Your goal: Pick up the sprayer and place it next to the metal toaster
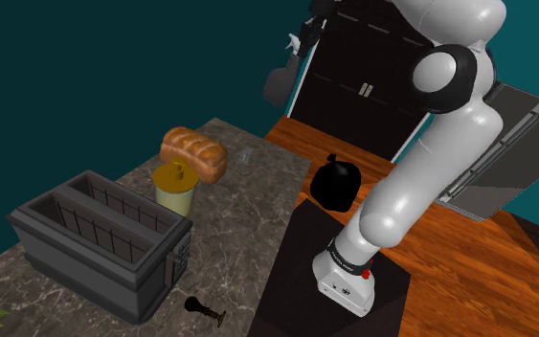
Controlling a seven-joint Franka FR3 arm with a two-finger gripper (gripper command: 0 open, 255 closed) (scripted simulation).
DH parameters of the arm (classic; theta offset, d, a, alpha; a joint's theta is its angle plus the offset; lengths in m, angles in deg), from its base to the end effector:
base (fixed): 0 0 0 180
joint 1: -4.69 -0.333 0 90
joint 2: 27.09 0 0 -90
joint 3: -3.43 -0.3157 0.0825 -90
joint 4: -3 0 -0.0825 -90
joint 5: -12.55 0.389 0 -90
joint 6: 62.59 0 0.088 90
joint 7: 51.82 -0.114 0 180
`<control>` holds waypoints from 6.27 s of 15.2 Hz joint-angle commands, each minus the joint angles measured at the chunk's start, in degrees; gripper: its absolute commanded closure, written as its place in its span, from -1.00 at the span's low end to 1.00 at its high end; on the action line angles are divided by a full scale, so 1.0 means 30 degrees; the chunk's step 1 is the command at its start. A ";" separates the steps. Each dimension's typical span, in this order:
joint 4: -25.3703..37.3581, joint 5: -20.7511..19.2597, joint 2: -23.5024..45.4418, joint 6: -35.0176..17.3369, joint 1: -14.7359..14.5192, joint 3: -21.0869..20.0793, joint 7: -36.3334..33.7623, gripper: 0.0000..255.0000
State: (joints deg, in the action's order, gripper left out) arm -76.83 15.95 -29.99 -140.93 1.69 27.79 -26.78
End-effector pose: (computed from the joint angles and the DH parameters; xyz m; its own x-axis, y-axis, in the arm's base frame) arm 0.4835 -0.1890 0.7070 0.9958 0.0753 0.0520 0.0785 -0.9950 -0.0625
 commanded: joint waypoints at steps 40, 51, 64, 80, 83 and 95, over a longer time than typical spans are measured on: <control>-0.6814 0.0888 -0.5382 -0.2579 -0.5664 -1.2654 -1.8135 1.00; -1.0619 0.1112 -0.6356 -0.5418 -0.5764 -1.2681 -1.7880 1.00; -1.4390 0.1332 -0.6835 -0.8713 -0.5884 -1.2840 -1.7679 1.00; -1.8151 0.1541 -0.6424 -1.2881 -0.5999 -1.3176 -1.7547 1.00; -1.8753 0.1566 -0.6215 -1.3691 -0.6012 -1.3253 -1.7538 1.00; -2.0640 0.1586 -0.5087 -1.6694 -0.6024 -1.3555 -1.7559 1.00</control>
State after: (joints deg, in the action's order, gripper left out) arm -138.53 20.69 -45.34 -190.65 -16.38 -12.85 -79.47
